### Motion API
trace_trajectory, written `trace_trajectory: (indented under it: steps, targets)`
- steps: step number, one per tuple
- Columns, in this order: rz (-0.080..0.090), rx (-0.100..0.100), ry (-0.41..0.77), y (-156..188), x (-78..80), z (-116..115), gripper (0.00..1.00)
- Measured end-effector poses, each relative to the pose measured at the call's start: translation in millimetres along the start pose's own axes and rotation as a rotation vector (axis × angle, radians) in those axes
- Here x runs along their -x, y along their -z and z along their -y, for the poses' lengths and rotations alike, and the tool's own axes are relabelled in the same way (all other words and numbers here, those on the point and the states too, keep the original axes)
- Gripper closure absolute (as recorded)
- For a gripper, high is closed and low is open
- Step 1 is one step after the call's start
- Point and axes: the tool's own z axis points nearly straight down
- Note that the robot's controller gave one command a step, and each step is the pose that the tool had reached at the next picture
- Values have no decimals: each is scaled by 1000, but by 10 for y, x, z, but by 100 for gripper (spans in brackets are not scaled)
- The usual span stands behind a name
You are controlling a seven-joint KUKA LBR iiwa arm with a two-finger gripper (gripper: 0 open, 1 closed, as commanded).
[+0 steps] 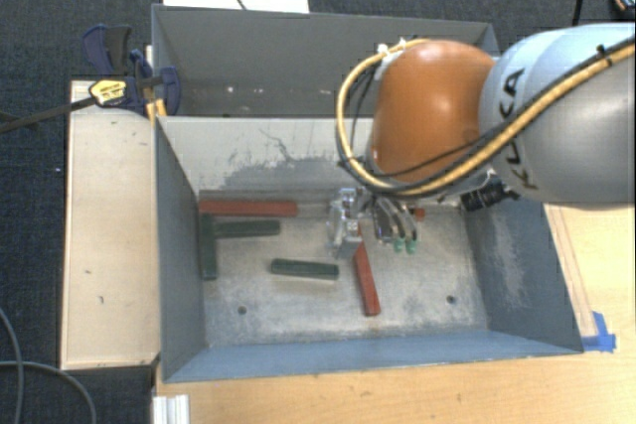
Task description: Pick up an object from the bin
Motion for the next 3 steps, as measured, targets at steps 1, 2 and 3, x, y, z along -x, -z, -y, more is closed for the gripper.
trace_trajectory:
  steps: [1,2,3]
  targets:
    - [-8,-2,-3,-45,-16,9,0]
    - [-15,-4,109,-1422,372,180,0]
    - [-8,-2,106,-1380,389,168,100]
